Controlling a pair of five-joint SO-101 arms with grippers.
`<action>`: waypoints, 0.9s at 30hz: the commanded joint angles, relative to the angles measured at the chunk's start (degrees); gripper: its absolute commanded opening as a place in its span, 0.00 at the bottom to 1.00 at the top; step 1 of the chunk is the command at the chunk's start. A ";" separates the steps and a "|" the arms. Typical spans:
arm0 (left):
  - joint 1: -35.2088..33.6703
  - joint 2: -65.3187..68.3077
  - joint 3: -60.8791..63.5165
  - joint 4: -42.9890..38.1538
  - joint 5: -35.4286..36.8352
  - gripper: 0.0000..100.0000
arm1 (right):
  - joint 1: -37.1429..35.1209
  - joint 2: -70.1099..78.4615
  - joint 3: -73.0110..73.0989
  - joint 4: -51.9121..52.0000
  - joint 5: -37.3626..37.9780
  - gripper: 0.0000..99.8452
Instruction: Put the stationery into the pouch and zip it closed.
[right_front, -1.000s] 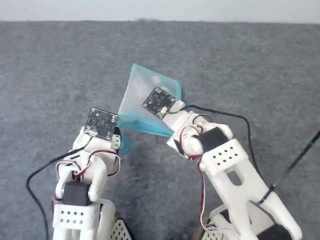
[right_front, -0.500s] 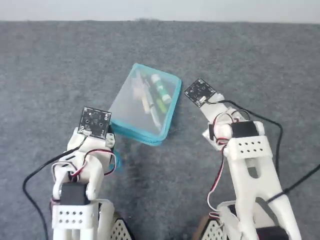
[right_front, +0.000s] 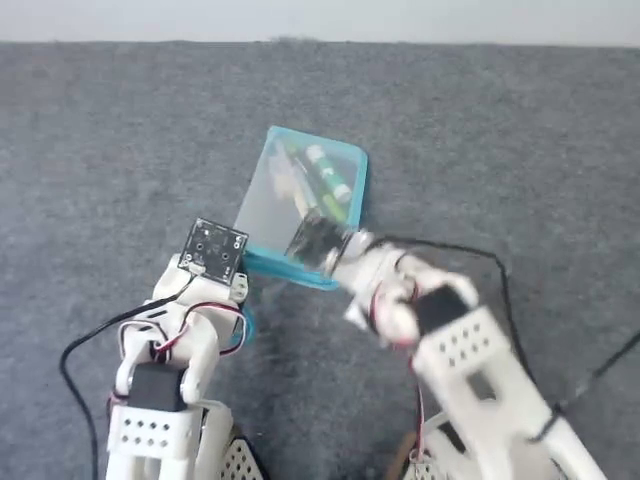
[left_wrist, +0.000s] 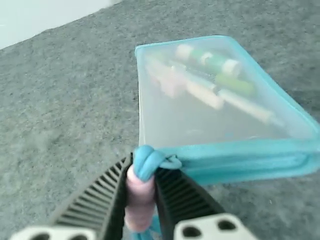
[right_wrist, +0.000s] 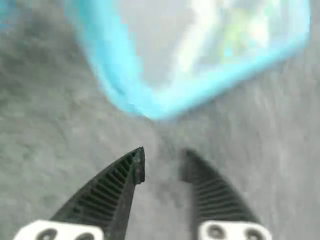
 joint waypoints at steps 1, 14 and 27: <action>-0.18 0.53 -2.51 -1.58 -0.18 0.01 | -7.34 -9.27 5.63 -6.73 -0.97 0.28; 0.00 0.53 -2.51 -1.58 -0.18 0.01 | -9.27 4.26 5.45 -21.93 -0.26 0.29; 0.00 0.53 -2.51 -1.58 -0.18 0.01 | -2.68 25.19 -9.14 -25.89 -1.76 0.18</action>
